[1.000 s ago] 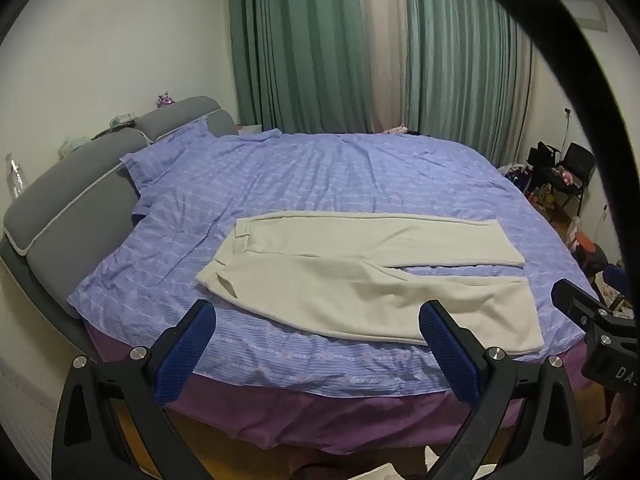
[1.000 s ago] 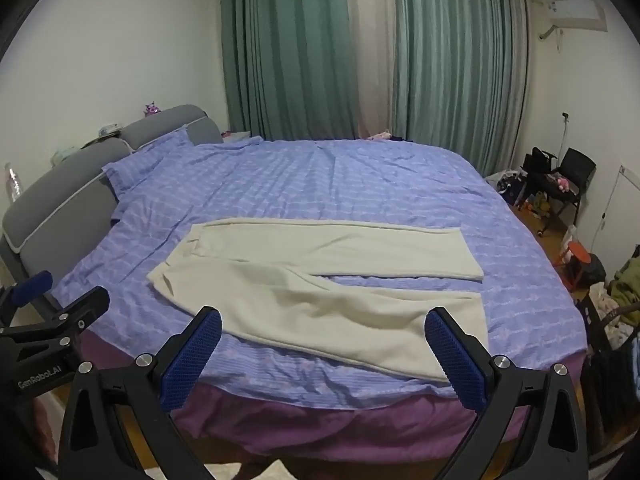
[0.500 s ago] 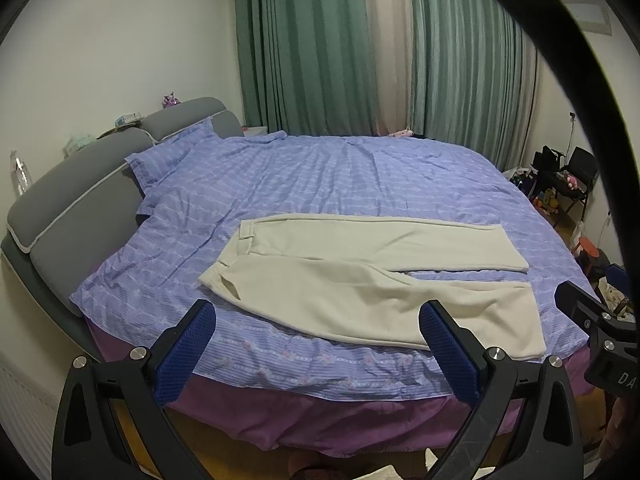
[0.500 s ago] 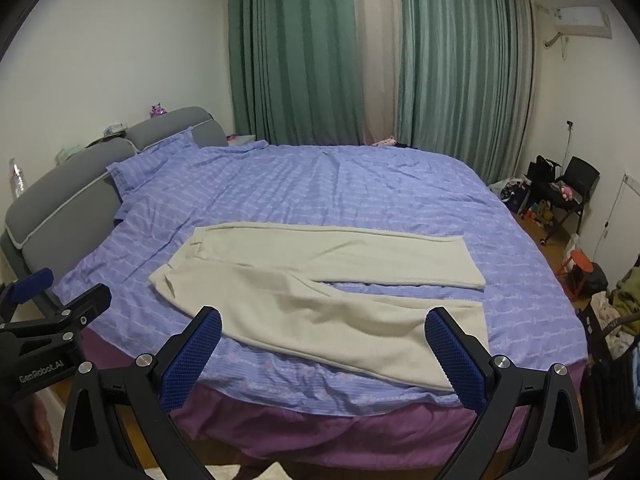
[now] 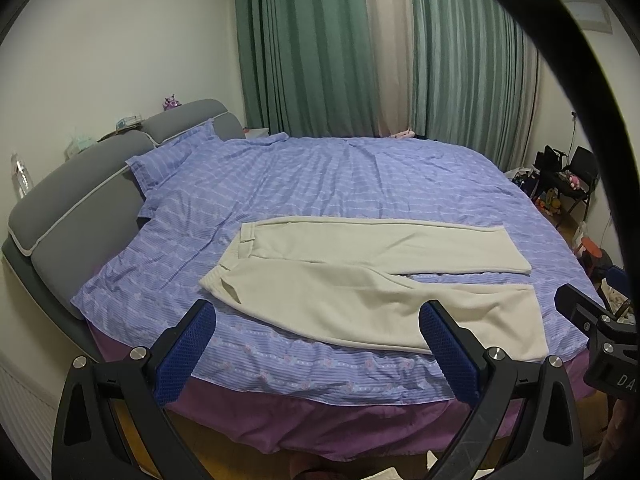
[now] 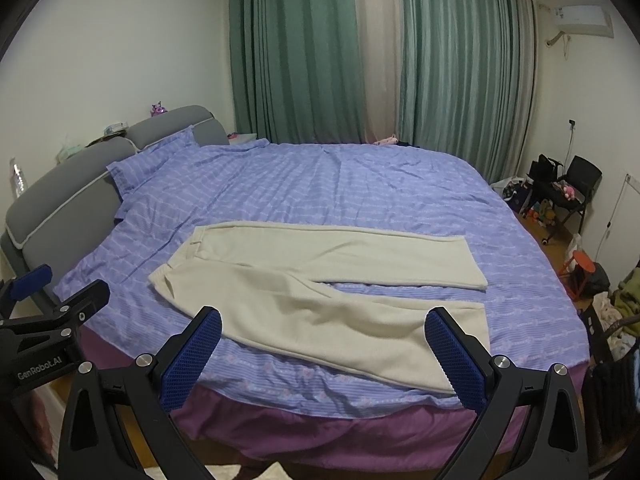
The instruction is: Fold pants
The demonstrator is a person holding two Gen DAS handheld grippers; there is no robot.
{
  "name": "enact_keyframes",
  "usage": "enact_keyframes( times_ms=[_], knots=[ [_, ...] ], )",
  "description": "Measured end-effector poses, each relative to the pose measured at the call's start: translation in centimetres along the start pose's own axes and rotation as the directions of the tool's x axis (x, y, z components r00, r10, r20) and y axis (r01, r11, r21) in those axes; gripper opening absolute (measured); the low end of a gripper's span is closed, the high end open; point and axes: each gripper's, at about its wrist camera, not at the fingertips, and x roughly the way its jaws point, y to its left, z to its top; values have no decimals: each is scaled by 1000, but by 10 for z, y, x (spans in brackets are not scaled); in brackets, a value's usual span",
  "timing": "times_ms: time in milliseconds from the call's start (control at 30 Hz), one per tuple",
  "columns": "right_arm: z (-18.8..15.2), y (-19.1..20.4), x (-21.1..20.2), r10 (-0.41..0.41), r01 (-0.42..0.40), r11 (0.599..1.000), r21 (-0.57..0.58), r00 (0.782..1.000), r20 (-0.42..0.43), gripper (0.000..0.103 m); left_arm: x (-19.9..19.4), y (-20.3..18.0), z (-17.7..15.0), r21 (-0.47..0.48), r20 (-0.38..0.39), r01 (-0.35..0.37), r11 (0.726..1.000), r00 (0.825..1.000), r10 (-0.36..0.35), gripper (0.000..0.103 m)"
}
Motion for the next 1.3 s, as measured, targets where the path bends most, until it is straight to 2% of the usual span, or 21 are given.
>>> enact_keyframes(
  times_ms=[1300],
  knots=[
    [6,0,16,-11,12,1000,7,1000,-28,102,14,3,6,-1,-12,12,1000,1000,-12,103]
  ],
)
